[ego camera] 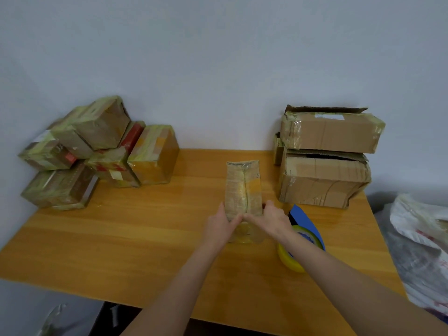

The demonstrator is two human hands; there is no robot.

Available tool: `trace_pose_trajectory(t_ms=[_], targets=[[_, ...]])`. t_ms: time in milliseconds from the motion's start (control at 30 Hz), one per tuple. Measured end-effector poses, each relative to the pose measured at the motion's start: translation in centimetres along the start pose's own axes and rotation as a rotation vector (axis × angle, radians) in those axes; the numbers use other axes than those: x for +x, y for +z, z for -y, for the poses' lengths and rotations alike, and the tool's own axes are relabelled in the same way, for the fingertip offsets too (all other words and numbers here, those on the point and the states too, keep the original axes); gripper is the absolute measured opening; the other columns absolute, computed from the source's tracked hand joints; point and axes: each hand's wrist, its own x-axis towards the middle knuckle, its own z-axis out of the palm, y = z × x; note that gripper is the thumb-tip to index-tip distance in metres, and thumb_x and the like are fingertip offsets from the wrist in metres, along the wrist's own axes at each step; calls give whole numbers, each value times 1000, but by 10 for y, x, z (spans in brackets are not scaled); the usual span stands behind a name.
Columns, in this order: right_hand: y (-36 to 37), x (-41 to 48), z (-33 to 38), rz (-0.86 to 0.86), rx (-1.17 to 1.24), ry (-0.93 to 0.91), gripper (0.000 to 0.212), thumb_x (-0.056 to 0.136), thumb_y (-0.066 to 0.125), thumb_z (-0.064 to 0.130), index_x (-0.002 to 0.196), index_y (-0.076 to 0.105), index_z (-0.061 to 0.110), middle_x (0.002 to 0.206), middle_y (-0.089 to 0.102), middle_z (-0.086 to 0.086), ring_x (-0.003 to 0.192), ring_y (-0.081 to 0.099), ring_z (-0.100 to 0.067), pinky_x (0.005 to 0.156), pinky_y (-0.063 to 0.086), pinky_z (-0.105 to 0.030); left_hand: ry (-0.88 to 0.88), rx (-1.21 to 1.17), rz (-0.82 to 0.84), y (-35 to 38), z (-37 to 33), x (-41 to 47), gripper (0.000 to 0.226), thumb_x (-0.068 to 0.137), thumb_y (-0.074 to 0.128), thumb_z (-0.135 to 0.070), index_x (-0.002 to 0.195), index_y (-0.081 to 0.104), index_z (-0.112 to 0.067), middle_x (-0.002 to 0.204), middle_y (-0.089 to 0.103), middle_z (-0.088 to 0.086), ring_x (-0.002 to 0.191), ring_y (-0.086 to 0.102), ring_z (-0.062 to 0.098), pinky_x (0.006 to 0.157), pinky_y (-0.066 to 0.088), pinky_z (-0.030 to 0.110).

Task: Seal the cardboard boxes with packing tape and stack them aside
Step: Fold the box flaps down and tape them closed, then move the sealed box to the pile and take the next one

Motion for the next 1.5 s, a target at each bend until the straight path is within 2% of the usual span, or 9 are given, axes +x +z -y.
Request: trace_pose_trajectory(t_ms=[233, 367, 433, 533, 733, 867, 1100, 1367, 1500], targets=[[-1, 10, -2, 25, 29, 12, 59, 90, 57, 56, 130, 46, 15, 124, 60, -6, 106, 59, -25, 83, 53, -37, 11, 171, -65, 1, 5, 1, 48, 102, 28, -46, 138, 42, -18, 127, 55, 13, 110, 48, 25, 92, 42, 36], [-5, 8, -2, 78, 383, 129, 90, 82, 71, 49, 152, 23, 18, 150, 40, -7, 131, 45, -29, 100, 45, -42, -178, -302, 136, -11, 6, 12, 72, 96, 41, -54, 153, 16, -19, 155, 29, 9, 139, 32, 29, 111, 33, 44], [-3, 5, 3, 108, 577, 187, 89, 82, 74, 38, 153, 21, 23, 148, 41, -6, 128, 47, -30, 99, 47, -47, -348, -593, 211, -17, 4, 14, 73, 95, 47, -53, 152, 19, -18, 149, 38, 5, 131, 42, 27, 99, 41, 42], [1, 5, 16, 61, 587, 162, 74, 84, 70, 23, 148, 33, 24, 134, 54, -6, 114, 56, -27, 93, 52, -47, -354, -644, 284, -26, -1, 10, 49, 98, 48, -40, 141, 42, -17, 108, 55, -8, 91, 53, 10, 71, 48, 30], [-21, 25, 80, -49, 631, -134, 65, 86, 67, 16, 145, 40, 24, 131, 56, -3, 108, 54, -18, 89, 53, -39, -224, -729, -35, -85, -16, 32, 54, 93, 56, -27, 144, 38, -25, 127, 54, 3, 104, 56, 19, 81, 55, 38], [-28, 33, 141, -8, 727, -260, 67, 85, 69, 15, 145, 40, 24, 132, 55, 2, 116, 53, -18, 97, 50, -46, -119, -654, -202, -144, -15, 45, 58, 92, 57, -31, 146, 34, -28, 133, 53, 2, 114, 55, 21, 95, 51, 44], [-24, 53, 239, 75, 873, -329, 66, 87, 66, 12, 146, 40, 31, 123, 62, -1, 104, 62, -23, 85, 57, -50, -12, -486, -359, -242, 6, 84, 53, 94, 55, -32, 145, 39, -25, 133, 53, -2, 119, 53, 23, 100, 47, 46], [33, 99, 353, 8, 870, -283, 60, 88, 63, 17, 143, 45, 32, 115, 64, -2, 101, 62, -24, 81, 58, -43, 11, -325, -334, -333, 81, 160, 54, 95, 53, -36, 146, 38, -27, 142, 49, -2, 125, 49, 20, 104, 43, 41], [61, 119, 388, -108, 742, -226, 54, 86, 60, 23, 139, 50, 28, 125, 63, -4, 111, 60, -25, 96, 51, -46, 64, -71, -223, -361, 104, 196, 65, 96, 53, -31, 152, 22, -21, 151, 38, 3, 135, 39, 22, 107, 37, 37]])
